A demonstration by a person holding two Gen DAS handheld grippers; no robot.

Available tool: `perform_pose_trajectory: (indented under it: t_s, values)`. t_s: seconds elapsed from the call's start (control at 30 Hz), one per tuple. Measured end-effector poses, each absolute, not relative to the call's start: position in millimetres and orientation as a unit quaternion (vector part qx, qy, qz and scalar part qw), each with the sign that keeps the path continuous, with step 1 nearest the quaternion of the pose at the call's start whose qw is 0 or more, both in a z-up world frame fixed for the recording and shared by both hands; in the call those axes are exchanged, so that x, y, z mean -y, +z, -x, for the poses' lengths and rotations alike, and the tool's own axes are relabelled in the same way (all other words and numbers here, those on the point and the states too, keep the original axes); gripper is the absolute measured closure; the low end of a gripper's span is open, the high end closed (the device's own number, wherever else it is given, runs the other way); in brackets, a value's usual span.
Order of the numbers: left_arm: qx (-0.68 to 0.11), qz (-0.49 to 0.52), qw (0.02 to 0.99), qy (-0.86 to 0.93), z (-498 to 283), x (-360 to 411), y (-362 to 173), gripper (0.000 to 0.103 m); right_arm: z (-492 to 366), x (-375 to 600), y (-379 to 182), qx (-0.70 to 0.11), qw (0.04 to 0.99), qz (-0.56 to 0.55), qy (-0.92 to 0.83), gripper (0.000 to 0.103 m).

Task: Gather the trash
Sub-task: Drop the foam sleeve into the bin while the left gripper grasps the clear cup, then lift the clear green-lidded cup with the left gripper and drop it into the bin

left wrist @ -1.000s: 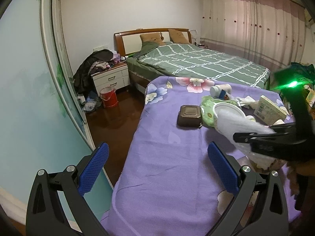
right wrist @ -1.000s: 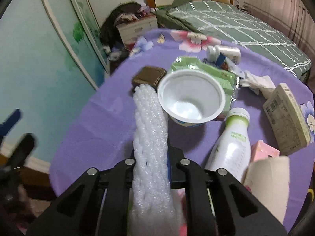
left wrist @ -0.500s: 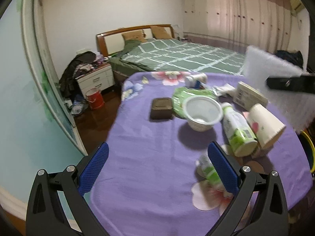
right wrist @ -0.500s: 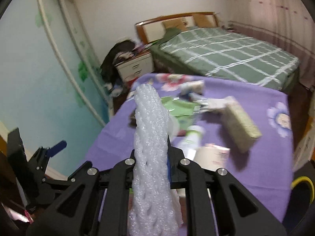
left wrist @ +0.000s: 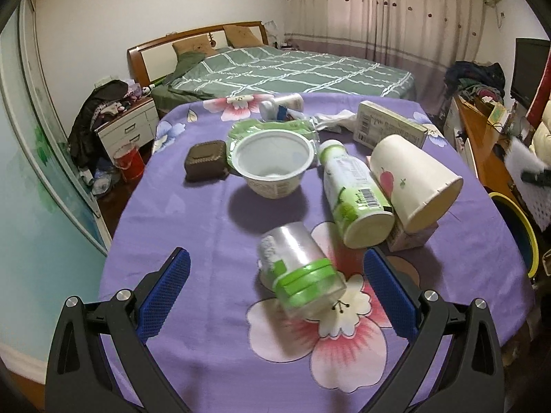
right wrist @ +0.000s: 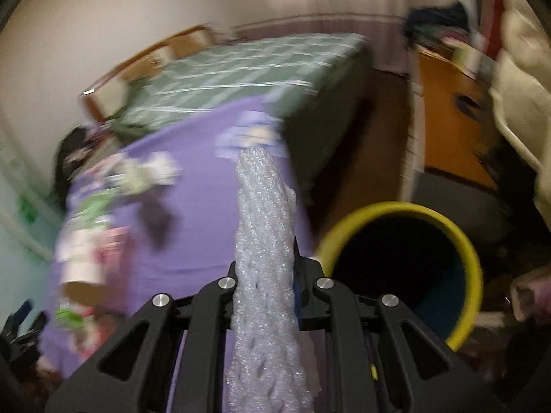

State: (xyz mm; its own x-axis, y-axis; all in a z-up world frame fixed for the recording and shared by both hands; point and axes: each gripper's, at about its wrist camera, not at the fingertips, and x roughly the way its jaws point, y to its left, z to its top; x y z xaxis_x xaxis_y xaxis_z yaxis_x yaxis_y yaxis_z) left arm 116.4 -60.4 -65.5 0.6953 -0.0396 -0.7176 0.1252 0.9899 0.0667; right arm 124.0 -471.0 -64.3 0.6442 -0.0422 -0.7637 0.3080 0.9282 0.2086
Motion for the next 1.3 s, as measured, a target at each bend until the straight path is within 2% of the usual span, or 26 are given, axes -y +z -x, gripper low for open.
perform_pose_trajectory:
  t_s: [0.13, 0.17, 0.3, 0.33, 0.67, 0.9, 1.0, 1.3]
  values:
    - [-0.399, -0.058, 0.914, -0.040, -119, 72, -75, 0.004, -122, 529, -102, -0.433, 0.868, -0.191, -0.151, 0.088]
    - [-0.402, -0.060, 0.913, -0.038, -119, 74, -76, 0.004, -124, 535, -107, -0.436, 0.865, -0.193, -0.158, 0.084]
    - [-0.408, -0.067, 0.910, -0.029, -124, 84, -83, 0.004, -122, 554, -124, -0.440, 0.857, -0.198, -0.181, 0.053]
    - [-0.409, -0.068, 0.909, -0.027, -125, 85, -84, 0.004, -122, 556, -125, -0.437, 0.858, -0.197, -0.186, 0.052]
    - [-0.421, -0.061, 0.905, -0.011, -135, 73, -99, 0.005, -118, 546, -111, -0.419, 0.870, -0.190, -0.176, 0.049]
    - [-0.445, -0.048, 0.894, -0.023, -147, 70, -114, 0.028, -123, 537, -109, -0.423, 0.872, -0.187, -0.161, 0.049]
    - [-0.447, -0.042, 0.893, -0.030, -151, 69, -117, 0.046, -122, 535, -109, -0.422, 0.873, -0.186, -0.157, 0.049]
    - [-0.430, -0.045, 0.899, -0.062, -135, 72, -99, 0.050, -110, 536, -102, -0.412, 0.879, -0.189, -0.150, 0.049]
